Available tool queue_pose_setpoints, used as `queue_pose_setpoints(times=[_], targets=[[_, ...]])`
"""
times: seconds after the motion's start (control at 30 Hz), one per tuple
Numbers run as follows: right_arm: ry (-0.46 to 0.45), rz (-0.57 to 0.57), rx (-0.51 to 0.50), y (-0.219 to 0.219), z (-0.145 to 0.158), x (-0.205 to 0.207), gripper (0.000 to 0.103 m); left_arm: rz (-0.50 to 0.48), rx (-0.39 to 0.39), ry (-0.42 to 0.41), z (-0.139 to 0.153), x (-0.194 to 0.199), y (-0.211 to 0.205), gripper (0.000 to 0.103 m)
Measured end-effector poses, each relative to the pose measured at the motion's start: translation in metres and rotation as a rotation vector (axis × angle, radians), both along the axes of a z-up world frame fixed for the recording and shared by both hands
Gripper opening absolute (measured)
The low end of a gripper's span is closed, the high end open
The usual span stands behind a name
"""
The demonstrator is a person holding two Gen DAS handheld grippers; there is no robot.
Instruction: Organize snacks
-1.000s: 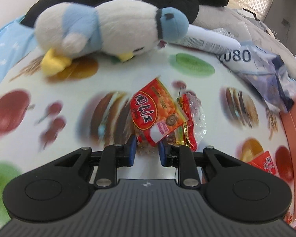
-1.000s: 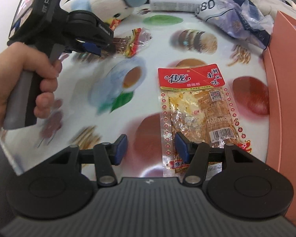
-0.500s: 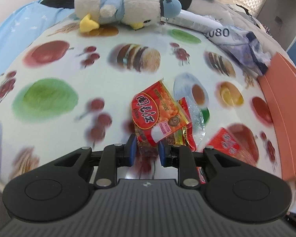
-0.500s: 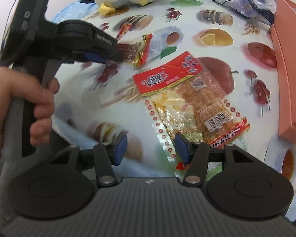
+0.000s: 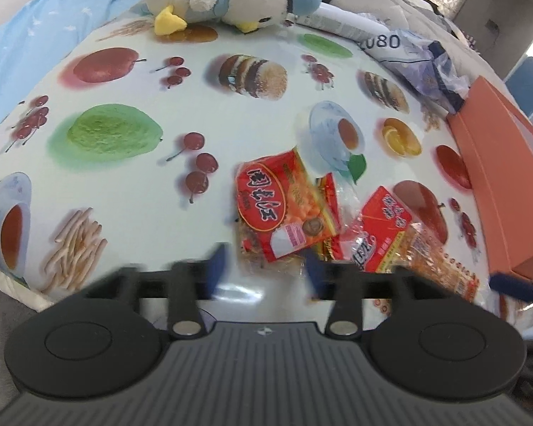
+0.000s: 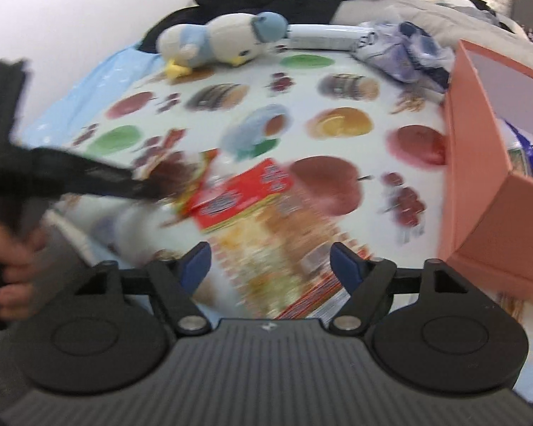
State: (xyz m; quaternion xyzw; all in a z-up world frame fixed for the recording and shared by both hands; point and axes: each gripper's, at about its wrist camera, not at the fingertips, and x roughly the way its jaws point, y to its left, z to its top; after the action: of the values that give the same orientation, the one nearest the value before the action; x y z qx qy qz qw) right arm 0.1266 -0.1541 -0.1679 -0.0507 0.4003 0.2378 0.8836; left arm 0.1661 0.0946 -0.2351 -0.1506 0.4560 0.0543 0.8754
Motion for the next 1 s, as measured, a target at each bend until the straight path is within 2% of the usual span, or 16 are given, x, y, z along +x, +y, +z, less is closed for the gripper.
queue_pose_setpoints(times=[0.03,0.13,0.23,0.3,0.4,0.47,0.57,0.77,0.87,1.0], targets=[[0.001,-0.005,-0.017,-0.001,-0.004,0.007,0.086,-0.01,0.01,-0.004,0.002,-0.001,-0.001,0.084],[0.001,0.026,-0.065,-0.001,-0.016,0.022,0.086,-0.069,0.047,0.002,0.005,-0.002,-0.009,0.085],[-0.039,0.092,-0.142,0.005,-0.022,0.026,0.086,-0.116,0.085,0.0,0.006,-0.002,-0.014,0.086],[-0.024,0.162,-0.155,0.009,-0.026,0.027,0.086,-0.141,0.104,0.002,0.006,0.001,-0.018,0.086],[0.016,0.192,-0.18,0.013,-0.034,0.033,0.086,-0.18,0.106,0.009,0.005,0.007,-0.024,0.089],[0.016,0.218,-0.178,0.012,-0.038,0.034,0.086,-0.203,0.101,0.017,0.004,0.013,-0.027,0.093],[0.073,0.202,-0.128,0.006,-0.04,0.041,0.088,-0.226,0.121,0.027,0.0,0.021,-0.034,0.095],[0.059,0.202,-0.147,0.008,-0.042,0.037,0.086,-0.268,0.217,0.093,-0.012,0.039,-0.048,0.096],[0.055,0.2,-0.141,0.008,-0.043,0.035,0.085,-0.29,0.256,0.098,-0.017,0.044,-0.053,0.096],[0.055,0.209,-0.136,0.007,-0.043,0.033,0.081,-0.279,0.258,0.095,-0.021,0.051,-0.054,0.096]])
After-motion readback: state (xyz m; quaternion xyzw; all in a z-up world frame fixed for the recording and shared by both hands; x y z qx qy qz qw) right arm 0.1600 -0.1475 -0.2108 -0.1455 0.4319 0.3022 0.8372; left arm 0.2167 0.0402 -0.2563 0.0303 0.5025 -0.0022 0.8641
